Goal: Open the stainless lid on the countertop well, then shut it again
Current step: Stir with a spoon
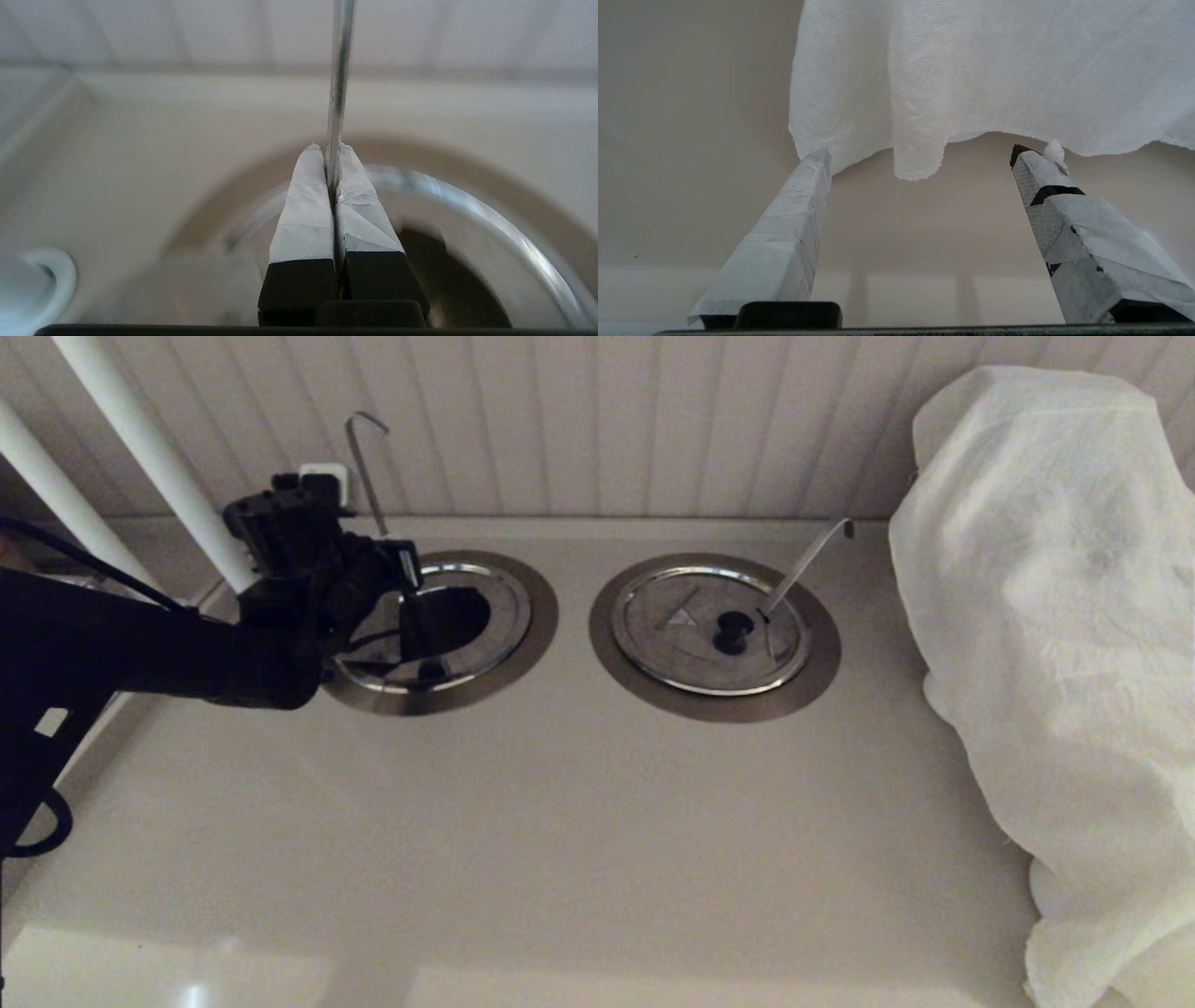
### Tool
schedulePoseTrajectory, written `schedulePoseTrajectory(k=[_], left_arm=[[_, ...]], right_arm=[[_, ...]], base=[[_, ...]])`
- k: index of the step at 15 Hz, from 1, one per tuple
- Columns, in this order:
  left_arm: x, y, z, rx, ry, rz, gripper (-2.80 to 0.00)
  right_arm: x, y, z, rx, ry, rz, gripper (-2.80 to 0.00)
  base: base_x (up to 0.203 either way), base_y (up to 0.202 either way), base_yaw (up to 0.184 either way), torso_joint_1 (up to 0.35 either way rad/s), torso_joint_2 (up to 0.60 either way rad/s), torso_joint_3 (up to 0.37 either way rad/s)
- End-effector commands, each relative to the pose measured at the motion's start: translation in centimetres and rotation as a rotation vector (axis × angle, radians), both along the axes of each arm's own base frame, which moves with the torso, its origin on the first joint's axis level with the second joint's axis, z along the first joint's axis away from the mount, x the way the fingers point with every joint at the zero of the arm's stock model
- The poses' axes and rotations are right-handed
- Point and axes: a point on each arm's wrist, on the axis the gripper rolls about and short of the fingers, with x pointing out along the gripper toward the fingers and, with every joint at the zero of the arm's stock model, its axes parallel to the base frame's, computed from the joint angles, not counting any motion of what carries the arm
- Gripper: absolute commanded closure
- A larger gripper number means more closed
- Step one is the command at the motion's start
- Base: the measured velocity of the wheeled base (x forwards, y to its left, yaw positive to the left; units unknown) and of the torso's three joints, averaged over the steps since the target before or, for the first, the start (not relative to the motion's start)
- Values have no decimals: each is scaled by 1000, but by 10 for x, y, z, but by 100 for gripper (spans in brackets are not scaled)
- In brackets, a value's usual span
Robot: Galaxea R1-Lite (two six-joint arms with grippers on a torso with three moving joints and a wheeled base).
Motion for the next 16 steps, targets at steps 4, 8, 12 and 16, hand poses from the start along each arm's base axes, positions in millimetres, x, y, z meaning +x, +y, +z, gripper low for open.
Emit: schedulePoseTrajectory(k=[4,8,12,16], left_arm=[[16,-32,-9,-70,-51,-3,0],[6,-51,-14,-92,-17,-65,0],[-11,-49,-7,-84,25,-143,0],[-22,-29,-11,-38,131,-173,0]], right_arm=[[0,0,0,0,0,0,-280],[0,0,0,0,0,0,-280],[0,0,0,0,0,0,-280],[0,0,0,0,0,0,-280]], base=[[0,0,0,0,0,0],[0,0,0,0,0,0],[0,0,0,0,0,0],[0,0,0,0,0,0]])
